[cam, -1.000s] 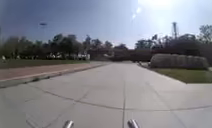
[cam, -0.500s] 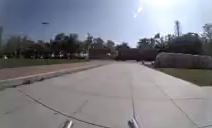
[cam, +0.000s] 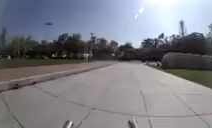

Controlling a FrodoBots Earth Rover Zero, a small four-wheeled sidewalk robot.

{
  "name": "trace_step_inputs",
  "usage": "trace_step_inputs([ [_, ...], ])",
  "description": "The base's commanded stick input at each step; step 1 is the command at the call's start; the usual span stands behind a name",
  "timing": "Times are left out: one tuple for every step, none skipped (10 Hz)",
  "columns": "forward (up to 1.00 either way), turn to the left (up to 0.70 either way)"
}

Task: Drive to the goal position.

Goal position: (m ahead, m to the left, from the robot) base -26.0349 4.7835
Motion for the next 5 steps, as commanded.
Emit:
trace_step_inputs([
  [0.00, 0.00],
  [0.00, 0.00],
  [0.00, 0.00],
  [0.00, 0.00],
  [0.00, 0.00],
])
